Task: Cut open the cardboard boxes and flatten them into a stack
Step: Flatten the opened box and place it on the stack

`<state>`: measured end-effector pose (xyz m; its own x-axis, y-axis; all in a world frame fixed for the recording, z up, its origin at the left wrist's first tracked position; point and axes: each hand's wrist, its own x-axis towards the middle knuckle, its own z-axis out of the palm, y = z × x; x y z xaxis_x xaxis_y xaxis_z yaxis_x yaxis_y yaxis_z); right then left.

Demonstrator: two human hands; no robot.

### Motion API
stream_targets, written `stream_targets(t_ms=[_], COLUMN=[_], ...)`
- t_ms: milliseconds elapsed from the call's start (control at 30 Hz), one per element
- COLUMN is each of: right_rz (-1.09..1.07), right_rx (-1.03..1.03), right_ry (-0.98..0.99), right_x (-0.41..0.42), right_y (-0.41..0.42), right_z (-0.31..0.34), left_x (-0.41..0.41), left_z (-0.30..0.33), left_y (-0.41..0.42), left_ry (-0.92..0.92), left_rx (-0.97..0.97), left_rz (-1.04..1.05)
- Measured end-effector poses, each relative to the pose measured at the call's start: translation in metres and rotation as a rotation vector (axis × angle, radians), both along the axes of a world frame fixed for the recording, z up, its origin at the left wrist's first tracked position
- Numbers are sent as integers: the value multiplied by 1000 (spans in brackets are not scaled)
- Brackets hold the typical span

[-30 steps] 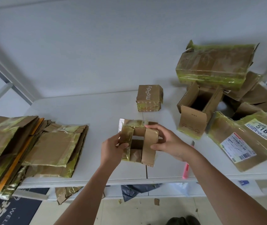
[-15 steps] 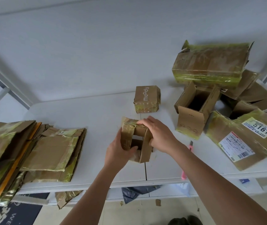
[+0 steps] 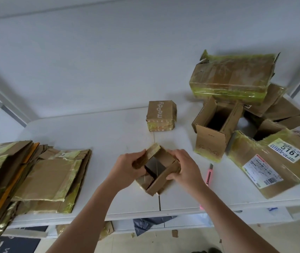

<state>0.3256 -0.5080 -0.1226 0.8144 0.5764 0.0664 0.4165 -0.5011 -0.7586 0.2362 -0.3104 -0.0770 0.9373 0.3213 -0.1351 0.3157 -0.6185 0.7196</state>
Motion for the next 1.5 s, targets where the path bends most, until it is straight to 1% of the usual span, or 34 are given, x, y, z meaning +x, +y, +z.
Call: stream_targets(t_ms=[67, 167, 200, 267, 300, 333, 400, 433, 467, 633, 700, 733, 767, 833, 900, 933, 967, 1033, 1100, 1167, 1267, 1333, 1400, 1500], right_rz=[-17, -6, -13, -52, -70, -83, -90, -78, -57, 148, 193, 178, 142, 80, 124, 147, 138, 38, -34, -27, -29, -65, -68, 1], right_rx=[-5, -42, -34, 22, 52, 71, 77, 59, 25, -172, -181, -156, -115, -44, -28, -44, -73, -182, -271, -222, -49, 29, 78, 149], right_ry=[49, 195, 239, 283, 286, 281, 260, 247, 237, 192, 130, 90, 29, -155, -313, -373, -430, -537, -623, -647, -642, -625, -552, -375], right_x=[2, 3, 0, -10, -15, -20, -26, -27, -28, -17, -13, -12, -10, -9, -11, -12, -13, -13, -14, -18, -26, -28, -28, -23], right_y=[-1, -2, -3, -4, -4, -2, 1, 3, 4, 14, 21, 23, 26, 29, 33, 35, 37, 38, 36, 35, 36, 36, 34, 28], right_z=[-1, -3, -5, -10, -14, -18, -20, -18, -14, 17, 28, 31, 33, 37, 37, 35, 33, 30, 31, 35, 44, 46, 46, 49], left_x=[3, 9, 9, 6, 2, -3, -12, -15, -17, -15, -13, -13, -13, -12, -12, -13, -14, -20, -23, -21, -14, -11, -12, -13], left_z=[2, -1, -3, -9, -12, -14, -16, -20, -21, -21, -14, -10, -7, -3, 2, 3, 3, 3, 3, 4, 12, 17, 16, 11], left_y=[-1, -10, -14, -22, -26, -28, -33, -34, -35, -32, -28, -24, -20, -15, -17, -21, -25, -32, -38, -40, -44, -46, -45, -41], left_ry=[47, 155, 181, 215, 225, 235, 228, 204, 191, 135, 66, 36, 11, -6, 33, 27, -14, -136, -205, -232, -226, -240, -264, -313], left_rx=[34, 98, 167, 281, 257, 167, -123, -230, -254, -95, -52, -11, 43, 148, 232, 236, 200, 86, 58, 81, 169, 191, 170, 185], left_rz=[-32, -44, -28, 72, 160, 266, 477, 530, 545, 529, 545, 543, 526, 467, 403, 382, 376, 409, 448, 469, 460, 475, 494, 491])
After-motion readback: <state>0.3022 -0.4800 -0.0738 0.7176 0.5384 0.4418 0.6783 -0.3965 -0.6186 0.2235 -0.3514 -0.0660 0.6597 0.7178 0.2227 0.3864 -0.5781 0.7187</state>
